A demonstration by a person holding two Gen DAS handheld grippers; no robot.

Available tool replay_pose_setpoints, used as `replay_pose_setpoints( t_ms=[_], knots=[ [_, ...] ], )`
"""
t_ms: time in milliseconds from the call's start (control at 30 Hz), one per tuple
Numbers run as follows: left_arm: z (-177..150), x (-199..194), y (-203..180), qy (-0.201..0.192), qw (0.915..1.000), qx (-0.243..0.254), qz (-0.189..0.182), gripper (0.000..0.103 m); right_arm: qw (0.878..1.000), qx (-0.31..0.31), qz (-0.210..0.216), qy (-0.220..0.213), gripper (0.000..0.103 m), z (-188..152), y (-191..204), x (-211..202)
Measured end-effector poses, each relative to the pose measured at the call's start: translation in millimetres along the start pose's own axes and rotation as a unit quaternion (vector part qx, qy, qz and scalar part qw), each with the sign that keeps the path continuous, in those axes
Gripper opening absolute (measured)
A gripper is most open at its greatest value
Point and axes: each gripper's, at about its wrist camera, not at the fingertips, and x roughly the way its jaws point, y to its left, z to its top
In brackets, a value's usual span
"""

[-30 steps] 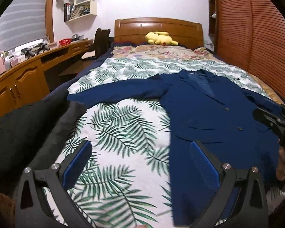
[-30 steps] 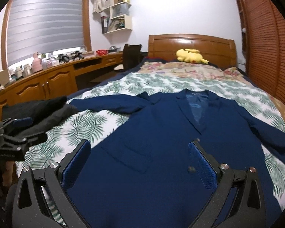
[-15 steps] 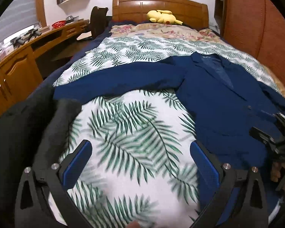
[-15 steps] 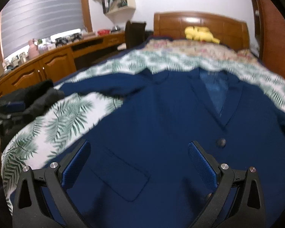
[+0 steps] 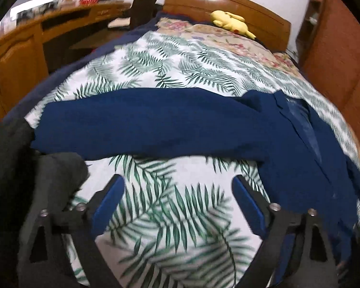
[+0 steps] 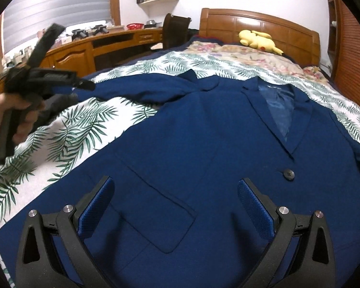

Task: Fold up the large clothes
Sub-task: 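Reach the left gripper to the jacket sleeve nearest it and grasp it, then fold the held sleeve and side panel across the jacket body with the left gripper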

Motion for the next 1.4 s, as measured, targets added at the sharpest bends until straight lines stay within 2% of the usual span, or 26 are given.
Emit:
replay_pose_setpoints(
  t_ms=[100,167,333,567,633,667,700,733,767,800,867,1000,1233,1400],
  knots=[
    [8,20,13,0.020,0.9989,-0.038,-0.016,0.070,1.000,-0.002,-0.002,0.001,0.103,-1,0,1],
    [11,28,16,0.027,0.9982,-0.050,-0.019,0.068,1.000,-0.004,-0.002,0.002,0.103,0,2,2],
    [14,50,25,0.040,0.9931,-0.107,-0.029,0.066,1.000,-0.009,-0.003,0.004,0.103,0,3,3],
    [23,69,25,0.032,0.9912,-0.126,-0.025,0.066,1.000,-0.007,-0.002,0.002,0.103,0,2,5],
    [27,75,26,0.033,0.9916,-0.124,-0.016,0.051,1.000,-0.008,-0.003,0.002,0.103,-1,2,5],
    [28,77,26,0.032,0.9916,-0.125,-0.009,0.047,1.000,-0.009,-0.003,0.002,0.103,-1,3,5],
    [29,78,26,0.030,0.9917,-0.125,-0.006,0.037,1.000,-0.010,-0.004,0.002,0.103,-1,3,5],
    [31,79,27,0.030,0.9919,-0.123,-0.005,0.020,1.000,-0.011,-0.004,0.002,0.103,-1,3,5],
    [32,80,27,0.030,0.9923,-0.120,0.002,0.014,1.000,-0.012,-0.004,0.001,0.103,-2,3,5],
    [33,81,27,0.029,0.9928,-0.116,0.008,0.005,1.000,-0.012,-0.004,0.001,0.103,-2,4,5],
    [36,77,22,0.017,0.9945,-0.102,0.018,0.000,1.000,-0.012,-0.005,0.002,0.103,-2,4,5],
    [47,58,-4,-0.007,0.9978,-0.048,0.046,0.000,1.000,0.001,-0.009,0.001,0.103,-2,0,3],
    [64,1,-82,-0.037,0.9977,0.044,0.034,0.000,1.000,0.018,-0.015,-0.006,0.103,2,-14,-16],
    [59,-27,-152,-0.029,0.9920,0.121,0.020,0.000,1.000,0.011,-0.026,-0.003,0.103,2,-31,-40]
  ],
)
